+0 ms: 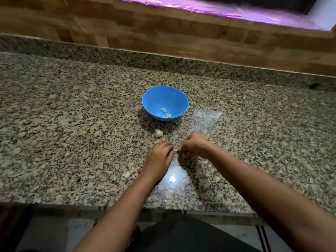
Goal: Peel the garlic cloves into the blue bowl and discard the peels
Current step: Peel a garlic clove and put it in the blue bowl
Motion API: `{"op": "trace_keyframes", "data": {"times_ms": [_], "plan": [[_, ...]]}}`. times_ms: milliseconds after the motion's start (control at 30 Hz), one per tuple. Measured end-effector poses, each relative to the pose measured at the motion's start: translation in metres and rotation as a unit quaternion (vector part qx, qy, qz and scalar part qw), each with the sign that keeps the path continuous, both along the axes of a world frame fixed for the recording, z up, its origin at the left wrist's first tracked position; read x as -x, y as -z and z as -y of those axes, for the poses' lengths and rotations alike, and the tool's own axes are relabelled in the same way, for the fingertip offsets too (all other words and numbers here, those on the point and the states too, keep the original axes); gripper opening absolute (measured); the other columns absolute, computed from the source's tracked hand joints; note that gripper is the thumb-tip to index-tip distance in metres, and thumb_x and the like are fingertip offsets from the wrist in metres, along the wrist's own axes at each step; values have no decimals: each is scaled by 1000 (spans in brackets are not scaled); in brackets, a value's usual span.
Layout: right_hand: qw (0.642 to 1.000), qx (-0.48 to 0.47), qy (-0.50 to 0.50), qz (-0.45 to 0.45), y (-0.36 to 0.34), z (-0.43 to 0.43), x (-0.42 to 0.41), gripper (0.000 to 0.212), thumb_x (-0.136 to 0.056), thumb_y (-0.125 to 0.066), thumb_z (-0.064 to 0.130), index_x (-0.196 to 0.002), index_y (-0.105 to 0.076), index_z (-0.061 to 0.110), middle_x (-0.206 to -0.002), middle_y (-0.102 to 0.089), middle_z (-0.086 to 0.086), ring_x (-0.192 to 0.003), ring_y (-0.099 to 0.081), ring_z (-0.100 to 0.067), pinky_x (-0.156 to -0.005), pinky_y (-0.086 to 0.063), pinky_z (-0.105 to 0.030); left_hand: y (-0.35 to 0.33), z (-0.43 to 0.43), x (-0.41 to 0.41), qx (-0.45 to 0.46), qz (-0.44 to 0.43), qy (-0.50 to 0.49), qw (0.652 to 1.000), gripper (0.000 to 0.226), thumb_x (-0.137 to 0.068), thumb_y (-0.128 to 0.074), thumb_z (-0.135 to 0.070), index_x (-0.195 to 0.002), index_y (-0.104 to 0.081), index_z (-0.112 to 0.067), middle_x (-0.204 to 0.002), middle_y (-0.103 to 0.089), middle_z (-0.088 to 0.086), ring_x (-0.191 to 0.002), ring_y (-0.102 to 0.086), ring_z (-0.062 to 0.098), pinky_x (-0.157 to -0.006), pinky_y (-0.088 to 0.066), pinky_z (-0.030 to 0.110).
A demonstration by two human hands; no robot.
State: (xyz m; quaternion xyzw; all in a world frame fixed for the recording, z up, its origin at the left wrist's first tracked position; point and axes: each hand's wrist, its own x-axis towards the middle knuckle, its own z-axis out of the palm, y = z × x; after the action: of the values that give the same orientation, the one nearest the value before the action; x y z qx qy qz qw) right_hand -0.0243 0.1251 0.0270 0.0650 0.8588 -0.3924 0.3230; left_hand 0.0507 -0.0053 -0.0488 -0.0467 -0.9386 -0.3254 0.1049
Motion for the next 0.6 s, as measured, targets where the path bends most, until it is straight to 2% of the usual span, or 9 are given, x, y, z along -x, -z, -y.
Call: {"op": "trace_keyframes", "data": {"times_ms": [133,167,233,300,333,400,433,500,600], "plan": [[991,-112,-60,-27,-9,22,7,8,-84,-61,0,-89,-60,-6,-72,-62,-12,-51,-59,-15,-49,-54,-24,1,-1,0,11,3,3,1000,30,-96,-49,-20,-122,-60,-8,-128,-57,6,-122,-49,19,-106,-32,30],[982,-154,-99,-48,-13,27,5,8,-85,-62,5,-82,-59,-2,-68,-59,-9,-50,-56,-13,-44,-51,-21,1,-1,-1,11,6,4,1000,30,-96,-50,-20,-122,-60,-8,-127,-57,6,-122,-49,19,-106,-32,30],[954,-219,-170,-114,-16,33,1,23,-85,-63,13,-66,-51,5,-61,-52,-5,-49,-49,-12,-35,-39,-19,0,-1,-1,5,12,1,1000,29,-96,-49,-18,-121,-60,-8,-126,-58,6,-120,-49,19,-105,-33,30],[944,-224,-194,-144,-14,32,-3,25,-84,-63,15,-64,-51,5,-63,-54,-7,-55,-51,-16,-44,-43,-24,-4,-2,0,-15,24,-6,1000,29,-97,-47,-19,-121,-59,-8,-123,-59,5,-116,-50,19,-100,-35,29],[960,-179,-172,-129,-9,27,-5,20,-84,-63,13,-69,-55,2,-68,-59,-9,-60,-55,-18,-51,-49,-28,-7,-2,3,-38,37,-15,998,29,-98,-45,-21,-121,-58,-8,-120,-58,4,-114,-49,19,-96,-35,26],[998,2,-45,-32,-1,14,-17,9,-86,-62,5,-81,-59,-3,-78,-64,-13,-64,-61,-19,-62,-55,-30,-17,-3,6,-97,92,-20,991,27,-100,-40,-23,-118,-57,-12,-114,-54,0,-109,-46,17,-83,-33,22],[994,108,22,24,0,9,-25,8,-87,-59,1,-81,-58,-4,-78,-63,-14,-63,-61,-18,-65,-56,-29,-22,-4,6,-121,118,-12,986,22,-100,-39,-24,-111,-56,-14,-107,-53,0,-103,-47,17,-76,-33,22],[953,266,119,84,-1,0,-38,15,-90,-52,-4,-75,-55,-5,-73,-57,-13,-61,-57,-18,-67,-57,-28,-30,-6,5,-172,152,15,973,15,-101,-36,-25,-98,-47,-16,-93,-54,0,-86,-50,17,-61,-33,24],[910,364,170,104,-6,-7,-48,22,-91,-47,-7,-71,-57,-5,-70,-56,-12,-59,-57,-17,-54,-55,-20,-40,-7,0,-218,164,35,961,19,-101,-32,-32,-91,-41,-19,-79,-53,-5,-69,-49,8,-55,-35,22]]}}
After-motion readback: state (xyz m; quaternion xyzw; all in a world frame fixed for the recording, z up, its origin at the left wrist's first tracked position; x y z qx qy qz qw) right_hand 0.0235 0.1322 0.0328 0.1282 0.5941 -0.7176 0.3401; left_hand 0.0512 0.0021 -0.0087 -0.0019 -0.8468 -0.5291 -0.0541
